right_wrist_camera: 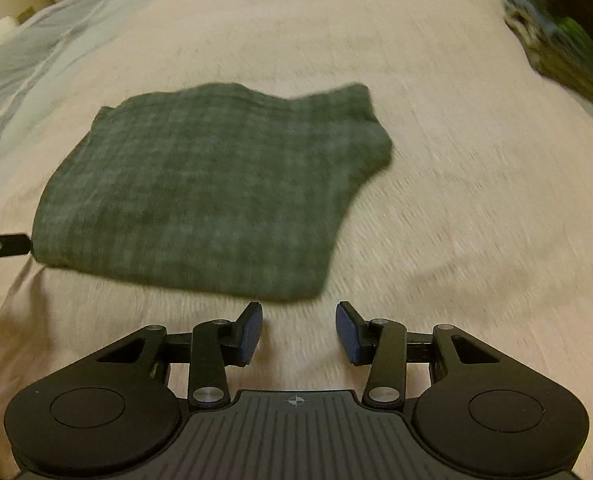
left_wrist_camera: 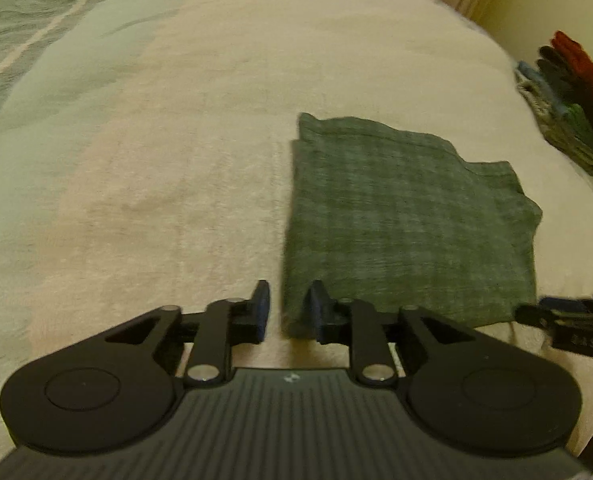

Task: Fold clothes
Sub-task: 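Lift both grippers away from the folded shorts square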

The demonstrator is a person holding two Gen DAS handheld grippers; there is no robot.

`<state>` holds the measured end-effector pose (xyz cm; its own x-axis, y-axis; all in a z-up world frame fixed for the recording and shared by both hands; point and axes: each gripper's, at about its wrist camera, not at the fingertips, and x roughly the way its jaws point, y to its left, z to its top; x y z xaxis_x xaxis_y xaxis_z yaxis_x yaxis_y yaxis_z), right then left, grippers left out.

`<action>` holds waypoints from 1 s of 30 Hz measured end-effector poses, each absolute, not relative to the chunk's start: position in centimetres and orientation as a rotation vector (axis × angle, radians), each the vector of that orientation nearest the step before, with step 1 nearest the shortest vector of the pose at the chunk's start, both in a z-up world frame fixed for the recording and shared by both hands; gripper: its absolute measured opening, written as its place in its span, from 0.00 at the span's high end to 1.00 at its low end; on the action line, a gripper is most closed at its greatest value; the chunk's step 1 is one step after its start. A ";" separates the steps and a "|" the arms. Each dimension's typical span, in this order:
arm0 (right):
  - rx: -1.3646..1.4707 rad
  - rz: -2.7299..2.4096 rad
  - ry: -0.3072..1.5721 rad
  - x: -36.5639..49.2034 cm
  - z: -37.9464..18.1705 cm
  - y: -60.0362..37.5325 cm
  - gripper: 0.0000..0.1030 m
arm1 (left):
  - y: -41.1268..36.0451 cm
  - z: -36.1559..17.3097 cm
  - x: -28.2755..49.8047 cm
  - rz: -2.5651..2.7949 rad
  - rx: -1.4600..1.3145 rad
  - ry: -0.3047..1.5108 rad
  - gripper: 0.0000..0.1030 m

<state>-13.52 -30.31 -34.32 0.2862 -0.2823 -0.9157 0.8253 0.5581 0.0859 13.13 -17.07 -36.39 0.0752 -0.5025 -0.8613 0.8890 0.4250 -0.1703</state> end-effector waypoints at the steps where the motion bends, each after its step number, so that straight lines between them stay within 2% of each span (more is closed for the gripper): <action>1: 0.659 -0.805 1.042 -13.8 -33.9 -30.1 0.56 | -17.0 -35.9 13.1 -1.077 0.479 1.054 0.84; 4: 0.717 -0.788 1.070 -14.5 -32.5 -29.6 0.25 | -16.3 -34.5 12.5 -0.994 0.526 1.139 0.84; 8: 0.753 -0.765 1.067 -14.9 -30.2 -28.6 0.24 | -15.3 -32.7 10.9 -0.934 0.565 1.214 0.81; 12: 0.740 -0.757 1.109 -14.8 -28.1 -28.0 0.24 | -14.4 -30.5 9.2 -0.913 0.585 1.258 0.69; 17: 0.742 -0.749 1.108 -14.9 -25.4 -27.2 0.24 | -14.2 -27.0 7.9 -0.903 0.640 1.203 0.63; 19: 0.746 -0.742 1.098 -15.0 -24.3 -26.9 0.24 | -14.2 -25.4 7.4 -0.912 0.641 1.173 0.57; 30: 0.716 -0.695 1.047 -15.3 -20.0 -24.9 0.24 | -13.7 -19.2 5.4 -0.947 0.632 1.056 0.50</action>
<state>-15.29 -24.90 -20.02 0.3392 -0.1630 -0.9265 0.7907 0.5830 0.1869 5.43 -13.66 -19.21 0.1810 -0.3383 -0.9234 0.8814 0.4724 -0.0003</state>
